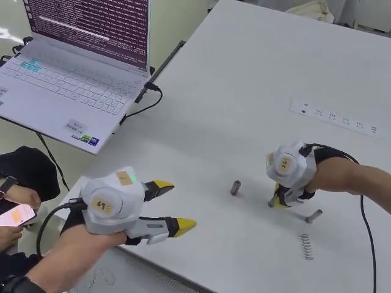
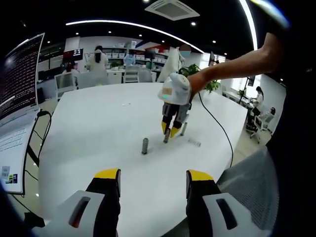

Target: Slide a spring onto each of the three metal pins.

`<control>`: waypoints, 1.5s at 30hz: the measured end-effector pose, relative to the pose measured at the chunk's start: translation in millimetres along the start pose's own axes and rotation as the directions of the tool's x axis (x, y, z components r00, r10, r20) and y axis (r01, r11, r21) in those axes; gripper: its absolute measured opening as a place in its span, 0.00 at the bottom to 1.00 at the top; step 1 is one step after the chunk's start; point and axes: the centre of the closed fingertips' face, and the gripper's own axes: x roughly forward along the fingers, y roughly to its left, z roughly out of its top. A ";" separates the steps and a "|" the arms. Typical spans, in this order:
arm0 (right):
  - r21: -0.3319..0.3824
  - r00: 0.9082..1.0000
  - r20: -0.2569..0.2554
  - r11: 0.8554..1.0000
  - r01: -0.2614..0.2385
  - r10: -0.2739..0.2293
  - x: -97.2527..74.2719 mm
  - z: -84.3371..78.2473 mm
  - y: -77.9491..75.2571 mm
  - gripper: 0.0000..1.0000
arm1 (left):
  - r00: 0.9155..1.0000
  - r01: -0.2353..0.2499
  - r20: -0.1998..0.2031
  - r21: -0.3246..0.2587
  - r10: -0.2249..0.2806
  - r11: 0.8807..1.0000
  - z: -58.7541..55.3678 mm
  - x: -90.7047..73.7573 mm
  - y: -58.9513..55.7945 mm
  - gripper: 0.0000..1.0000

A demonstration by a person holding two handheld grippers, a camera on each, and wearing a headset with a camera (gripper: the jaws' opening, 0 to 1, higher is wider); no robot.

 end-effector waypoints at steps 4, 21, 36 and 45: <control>-0.009 1.000 -0.004 1.000 -0.005 0.005 -2.8 -1.2 3.7 0.16 | 1.000 0.003 0.001 0.001 -0.003 1.000 0.5 1.1 -0.8 0.48; 0.043 0.994 0.058 0.995 0.092 -0.094 -31.1 -4.3 -2.5 0.27 | 1.000 0.004 0.005 -0.016 -0.004 1.000 -1.0 2.5 -5.7 0.47; 0.195 0.972 0.166 0.972 0.131 -0.164 -42.3 -12.3 15.9 0.31 | 1.000 -0.010 0.019 -0.026 0.011 1.000 5.5 0.0 -6.3 0.47; 0.287 0.954 0.224 0.949 0.133 -0.202 -43.7 -17.3 26.1 0.33 | 1.000 -0.009 0.021 -0.035 0.009 0.999 7.4 1.0 -10.4 0.47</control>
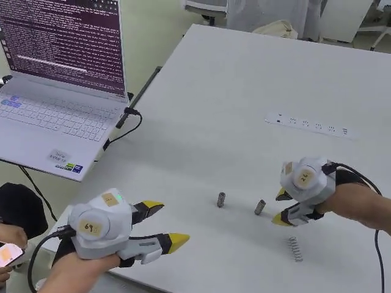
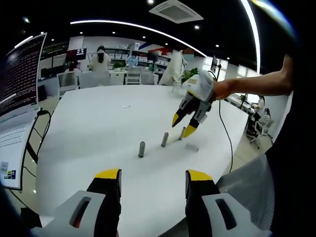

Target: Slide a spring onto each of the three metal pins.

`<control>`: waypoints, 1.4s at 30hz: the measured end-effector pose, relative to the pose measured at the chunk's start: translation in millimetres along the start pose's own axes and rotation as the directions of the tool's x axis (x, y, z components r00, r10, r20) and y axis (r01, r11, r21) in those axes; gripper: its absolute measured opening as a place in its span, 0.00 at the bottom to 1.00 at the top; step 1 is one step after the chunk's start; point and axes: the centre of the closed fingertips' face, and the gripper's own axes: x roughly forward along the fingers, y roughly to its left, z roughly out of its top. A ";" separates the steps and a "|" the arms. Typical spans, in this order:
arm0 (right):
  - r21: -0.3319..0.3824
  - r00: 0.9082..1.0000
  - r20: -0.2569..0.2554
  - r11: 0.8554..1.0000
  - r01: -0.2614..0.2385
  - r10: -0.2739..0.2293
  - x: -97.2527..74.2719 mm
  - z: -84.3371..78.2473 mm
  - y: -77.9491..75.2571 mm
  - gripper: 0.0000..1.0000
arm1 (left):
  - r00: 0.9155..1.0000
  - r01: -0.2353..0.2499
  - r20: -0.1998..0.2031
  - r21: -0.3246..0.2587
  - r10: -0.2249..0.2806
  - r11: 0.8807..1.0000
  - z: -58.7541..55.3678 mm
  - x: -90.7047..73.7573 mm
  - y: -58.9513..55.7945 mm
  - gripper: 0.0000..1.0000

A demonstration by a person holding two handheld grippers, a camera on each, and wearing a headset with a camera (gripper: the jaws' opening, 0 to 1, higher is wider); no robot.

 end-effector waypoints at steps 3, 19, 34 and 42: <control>0.047 0.999 0.048 0.999 0.022 -0.024 -3.7 3.3 -0.2 0.32 | 1.000 -0.001 -0.002 0.000 0.001 1.000 0.7 0.2 -0.2 0.47; 0.315 0.938 0.289 0.944 0.094 -0.190 -36.8 15.2 -3.6 0.39 | 1.000 -0.008 0.006 -0.002 0.008 1.000 11.7 4.3 0.2 0.47; 0.466 0.869 0.395 0.880 0.090 -0.298 -70.5 4.5 22.0 0.46 | 1.000 -0.017 0.024 -0.024 0.017 1.000 15.9 4.6 -1.3 0.47; 0.517 0.846 0.408 0.850 0.095 -0.343 -85.4 -11.7 34.2 0.49 | 0.999 -0.019 0.029 -0.013 0.019 1.000 21.2 3.3 1.5 0.47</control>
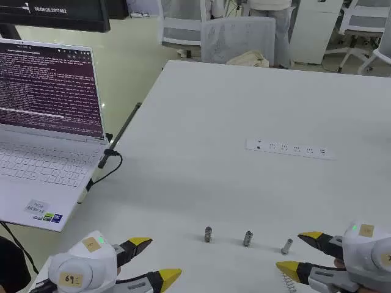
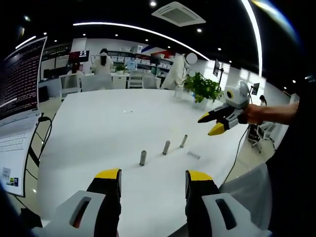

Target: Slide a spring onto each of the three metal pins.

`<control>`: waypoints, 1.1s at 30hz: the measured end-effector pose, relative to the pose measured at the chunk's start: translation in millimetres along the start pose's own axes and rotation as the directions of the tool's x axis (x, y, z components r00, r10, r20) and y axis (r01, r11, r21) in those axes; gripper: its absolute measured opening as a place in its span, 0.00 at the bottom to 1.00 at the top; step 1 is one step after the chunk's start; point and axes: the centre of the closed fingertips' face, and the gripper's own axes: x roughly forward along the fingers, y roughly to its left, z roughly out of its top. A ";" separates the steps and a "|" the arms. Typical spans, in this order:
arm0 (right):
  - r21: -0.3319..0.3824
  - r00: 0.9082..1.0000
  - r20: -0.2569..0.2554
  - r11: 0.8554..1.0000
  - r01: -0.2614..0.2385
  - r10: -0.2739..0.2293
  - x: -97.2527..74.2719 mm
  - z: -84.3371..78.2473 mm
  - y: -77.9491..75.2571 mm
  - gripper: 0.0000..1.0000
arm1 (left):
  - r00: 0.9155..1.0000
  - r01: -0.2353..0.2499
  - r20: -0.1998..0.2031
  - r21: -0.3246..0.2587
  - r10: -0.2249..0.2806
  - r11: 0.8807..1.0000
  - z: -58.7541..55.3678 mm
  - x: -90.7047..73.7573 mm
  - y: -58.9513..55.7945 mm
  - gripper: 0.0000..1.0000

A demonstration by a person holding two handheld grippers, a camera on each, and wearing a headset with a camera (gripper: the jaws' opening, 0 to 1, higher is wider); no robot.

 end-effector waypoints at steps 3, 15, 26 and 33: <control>0.010 1.000 0.005 1.000 0.004 -0.004 -5.0 -4.6 2.1 0.50 | 1.000 0.001 -0.001 0.003 -0.001 1.000 0.5 -0.1 0.3 0.47; 0.059 0.999 0.005 0.998 0.032 -0.032 -23.7 -22.6 8.7 0.53 | 1.000 0.004 -0.010 0.007 -0.004 1.000 -1.9 0.9 -1.5 0.47; 0.094 0.999 0.012 0.994 0.047 -0.048 -39.9 -30.6 11.1 0.58 | 1.000 0.017 -0.015 0.013 -0.017 1.000 3.1 8.8 -5.7 0.46; 0.111 0.997 0.025 0.992 0.065 -0.069 -47.5 -30.7 12.2 0.59 | 0.999 0.037 -0.020 0.022 -0.036 0.999 7.1 14.7 -12.9 0.46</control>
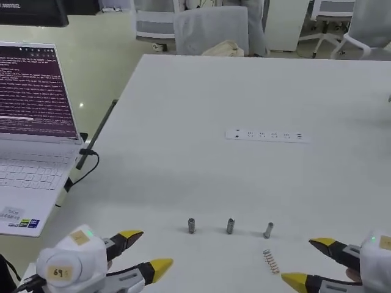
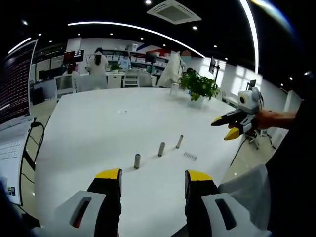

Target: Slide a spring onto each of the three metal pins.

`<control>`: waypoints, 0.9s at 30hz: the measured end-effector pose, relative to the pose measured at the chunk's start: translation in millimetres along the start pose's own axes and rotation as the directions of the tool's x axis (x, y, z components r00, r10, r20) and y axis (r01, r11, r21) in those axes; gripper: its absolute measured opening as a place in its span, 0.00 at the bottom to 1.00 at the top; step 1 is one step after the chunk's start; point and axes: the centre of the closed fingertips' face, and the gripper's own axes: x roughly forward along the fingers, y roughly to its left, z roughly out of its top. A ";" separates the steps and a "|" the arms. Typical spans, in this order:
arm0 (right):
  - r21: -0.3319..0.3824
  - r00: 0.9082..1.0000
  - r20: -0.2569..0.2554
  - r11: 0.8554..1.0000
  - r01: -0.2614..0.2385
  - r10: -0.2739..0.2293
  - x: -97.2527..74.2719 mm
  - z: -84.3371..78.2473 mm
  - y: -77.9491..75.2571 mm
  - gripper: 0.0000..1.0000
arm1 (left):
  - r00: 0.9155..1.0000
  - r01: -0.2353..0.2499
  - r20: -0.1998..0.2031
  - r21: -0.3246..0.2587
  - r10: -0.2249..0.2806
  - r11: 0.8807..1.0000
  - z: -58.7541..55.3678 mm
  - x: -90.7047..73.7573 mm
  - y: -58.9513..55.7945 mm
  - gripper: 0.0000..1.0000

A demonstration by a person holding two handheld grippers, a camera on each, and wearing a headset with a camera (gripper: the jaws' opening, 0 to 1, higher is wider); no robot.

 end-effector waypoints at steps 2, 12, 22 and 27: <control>0.001 1.000 -0.002 1.000 0.003 -0.003 -1.3 -1.8 1.1 0.59 | 1.000 0.005 -0.005 0.006 -0.005 1.000 0.4 1.6 -2.4 0.46; 0.019 1.000 -0.006 1.000 0.016 -0.016 -6.7 -7.6 3.0 0.60 | 0.999 0.048 -0.018 0.031 -0.048 0.998 3.9 11.1 -15.1 0.45; 0.015 1.000 -0.009 1.000 0.017 -0.017 -8.5 -6.7 3.9 0.60 | 0.992 0.123 -0.037 0.071 -0.121 0.990 8.4 31.2 -39.8 0.44; 0.011 1.000 -0.014 1.000 0.014 -0.014 -8.5 -6.4 6.1 0.60 | 0.987 0.156 -0.040 0.080 -0.153 0.984 11.0 41.3 -49.7 0.44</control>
